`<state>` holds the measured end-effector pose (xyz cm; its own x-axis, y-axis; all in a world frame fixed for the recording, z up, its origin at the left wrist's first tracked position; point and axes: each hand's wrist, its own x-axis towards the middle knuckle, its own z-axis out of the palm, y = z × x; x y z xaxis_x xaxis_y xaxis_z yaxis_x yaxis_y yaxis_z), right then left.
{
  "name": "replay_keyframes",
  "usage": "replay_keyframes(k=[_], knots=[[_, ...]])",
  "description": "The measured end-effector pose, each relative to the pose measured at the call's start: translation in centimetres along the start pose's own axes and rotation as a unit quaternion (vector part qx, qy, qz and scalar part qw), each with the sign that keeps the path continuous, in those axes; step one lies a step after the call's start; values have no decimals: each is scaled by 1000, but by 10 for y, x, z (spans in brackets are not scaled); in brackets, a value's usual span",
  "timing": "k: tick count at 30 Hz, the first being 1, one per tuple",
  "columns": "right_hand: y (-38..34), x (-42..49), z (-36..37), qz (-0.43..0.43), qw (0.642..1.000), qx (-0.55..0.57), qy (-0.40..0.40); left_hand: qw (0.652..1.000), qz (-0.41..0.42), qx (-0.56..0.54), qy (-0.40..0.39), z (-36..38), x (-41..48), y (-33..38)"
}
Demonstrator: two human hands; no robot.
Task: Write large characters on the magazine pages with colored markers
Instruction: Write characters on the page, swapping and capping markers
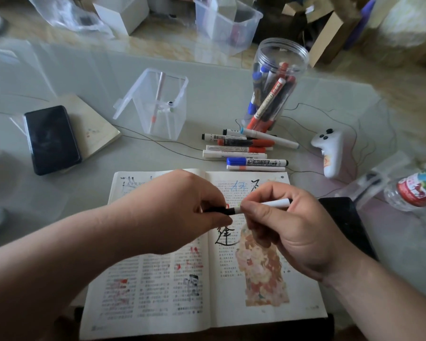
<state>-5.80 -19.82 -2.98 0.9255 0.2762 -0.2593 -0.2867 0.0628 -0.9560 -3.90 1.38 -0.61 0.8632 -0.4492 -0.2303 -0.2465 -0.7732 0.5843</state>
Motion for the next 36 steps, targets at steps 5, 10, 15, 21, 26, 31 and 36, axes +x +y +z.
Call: replay_keyframes(k=[5,10,15,21,26,31,36], knots=[[1,2,-1,-13,995,56,77,994,-68,82,-26,-13,6,-5],[-10,-12,20,-76,989,-55,118,994,-83,41,-62,-40,4,-19],[-39,13,46,-173,962,-158,143,982,-120,-36,144,-85,0,-52],[-78,100,76,-275,904,-239,224,919,-135,-135,344,-106,2,-60],[-84,158,90,-247,901,-274,228,912,-125,-180,348,-110,4,-59],[-74,158,69,-184,888,-361,217,911,-117,-194,345,-109,9,-56],[-55,132,14,-41,833,-516,195,925,-118,-172,319,-100,18,-53]])
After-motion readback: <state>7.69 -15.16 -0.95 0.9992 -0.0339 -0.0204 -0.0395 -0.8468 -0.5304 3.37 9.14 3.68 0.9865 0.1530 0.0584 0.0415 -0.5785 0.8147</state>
